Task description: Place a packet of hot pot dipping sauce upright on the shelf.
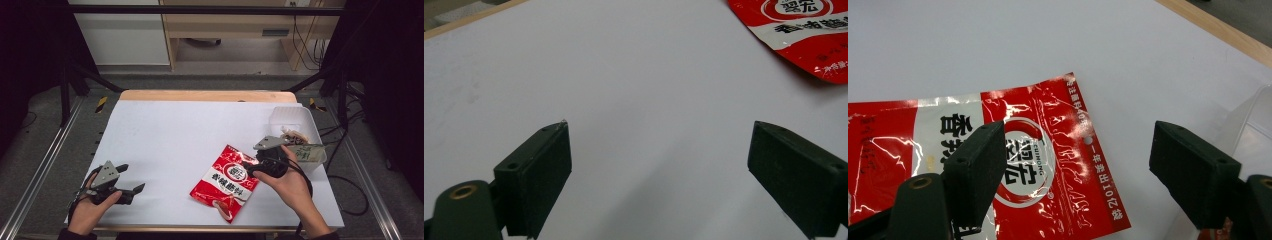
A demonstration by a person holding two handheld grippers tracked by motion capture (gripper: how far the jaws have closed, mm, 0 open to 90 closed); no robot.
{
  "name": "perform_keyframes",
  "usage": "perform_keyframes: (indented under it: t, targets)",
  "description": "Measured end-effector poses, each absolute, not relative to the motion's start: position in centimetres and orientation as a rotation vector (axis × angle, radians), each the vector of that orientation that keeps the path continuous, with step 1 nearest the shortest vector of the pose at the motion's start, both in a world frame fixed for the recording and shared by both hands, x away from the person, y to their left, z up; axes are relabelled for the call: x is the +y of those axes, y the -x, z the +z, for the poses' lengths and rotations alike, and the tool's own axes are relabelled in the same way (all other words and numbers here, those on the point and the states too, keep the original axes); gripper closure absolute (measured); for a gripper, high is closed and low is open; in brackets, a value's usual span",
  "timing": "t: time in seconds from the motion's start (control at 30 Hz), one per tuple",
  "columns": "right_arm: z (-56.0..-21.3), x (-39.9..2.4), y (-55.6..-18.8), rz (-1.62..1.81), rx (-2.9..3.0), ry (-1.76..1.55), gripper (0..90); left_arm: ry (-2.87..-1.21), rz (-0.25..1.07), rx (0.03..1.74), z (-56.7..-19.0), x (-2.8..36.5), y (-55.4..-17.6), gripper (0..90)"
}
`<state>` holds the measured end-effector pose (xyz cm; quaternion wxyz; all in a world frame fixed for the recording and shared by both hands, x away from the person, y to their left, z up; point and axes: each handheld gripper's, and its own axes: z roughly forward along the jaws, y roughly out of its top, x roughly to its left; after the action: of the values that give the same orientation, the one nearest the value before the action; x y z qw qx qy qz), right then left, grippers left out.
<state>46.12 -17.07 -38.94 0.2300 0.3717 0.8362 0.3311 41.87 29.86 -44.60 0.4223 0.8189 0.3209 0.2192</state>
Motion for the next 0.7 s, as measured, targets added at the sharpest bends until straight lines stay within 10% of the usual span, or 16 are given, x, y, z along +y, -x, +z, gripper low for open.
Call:
perform_keyframes:
  t: [0.7]
  targets:
    - [-43.6, -17.0, -45.2, 0.87, 2.276, -1.116, 25.7, -2.068, 0.543, 0.801, -44.7, 29.7, -41.9, 10.2]
